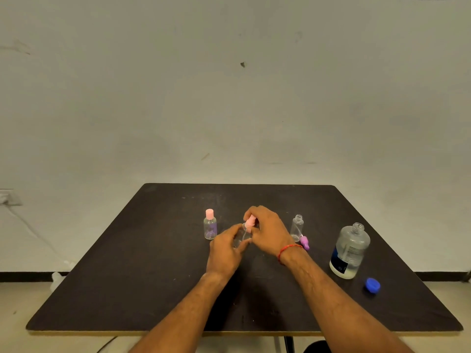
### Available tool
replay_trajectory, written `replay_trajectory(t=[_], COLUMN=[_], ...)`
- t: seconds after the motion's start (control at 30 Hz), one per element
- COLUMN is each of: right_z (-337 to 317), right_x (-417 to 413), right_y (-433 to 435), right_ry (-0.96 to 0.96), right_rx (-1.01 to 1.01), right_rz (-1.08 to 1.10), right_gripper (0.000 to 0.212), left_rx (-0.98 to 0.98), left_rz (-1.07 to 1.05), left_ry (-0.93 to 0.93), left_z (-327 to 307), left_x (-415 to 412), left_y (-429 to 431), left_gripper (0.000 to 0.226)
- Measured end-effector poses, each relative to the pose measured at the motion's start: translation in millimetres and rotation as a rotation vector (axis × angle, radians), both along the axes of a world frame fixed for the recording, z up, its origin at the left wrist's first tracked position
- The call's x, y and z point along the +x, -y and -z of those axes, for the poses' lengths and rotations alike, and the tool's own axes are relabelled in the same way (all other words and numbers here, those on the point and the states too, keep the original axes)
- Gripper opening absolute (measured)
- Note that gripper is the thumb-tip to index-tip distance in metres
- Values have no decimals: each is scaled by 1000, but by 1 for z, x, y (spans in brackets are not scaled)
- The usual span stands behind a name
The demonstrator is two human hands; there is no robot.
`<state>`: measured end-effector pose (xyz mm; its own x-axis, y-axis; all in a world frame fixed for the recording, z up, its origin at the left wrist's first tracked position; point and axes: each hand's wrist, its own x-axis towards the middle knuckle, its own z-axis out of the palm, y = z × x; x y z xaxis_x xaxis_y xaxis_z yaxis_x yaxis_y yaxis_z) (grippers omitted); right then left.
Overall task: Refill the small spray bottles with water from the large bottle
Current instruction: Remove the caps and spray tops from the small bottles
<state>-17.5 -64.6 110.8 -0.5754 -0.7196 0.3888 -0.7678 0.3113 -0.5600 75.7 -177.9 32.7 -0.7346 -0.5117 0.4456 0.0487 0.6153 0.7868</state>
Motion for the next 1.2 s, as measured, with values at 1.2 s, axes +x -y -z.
replay_trajectory(t=[1.2], right_z=[-9], right_x=[9], right_y=[-8], right_ry=[54], right_rx=[-11], right_rz=[62], right_gripper=[30], left_rx=[1], left_rz=[-21], left_ry=[8], left_z=[3], left_x=[0], left_y=[-3], left_gripper=[35])
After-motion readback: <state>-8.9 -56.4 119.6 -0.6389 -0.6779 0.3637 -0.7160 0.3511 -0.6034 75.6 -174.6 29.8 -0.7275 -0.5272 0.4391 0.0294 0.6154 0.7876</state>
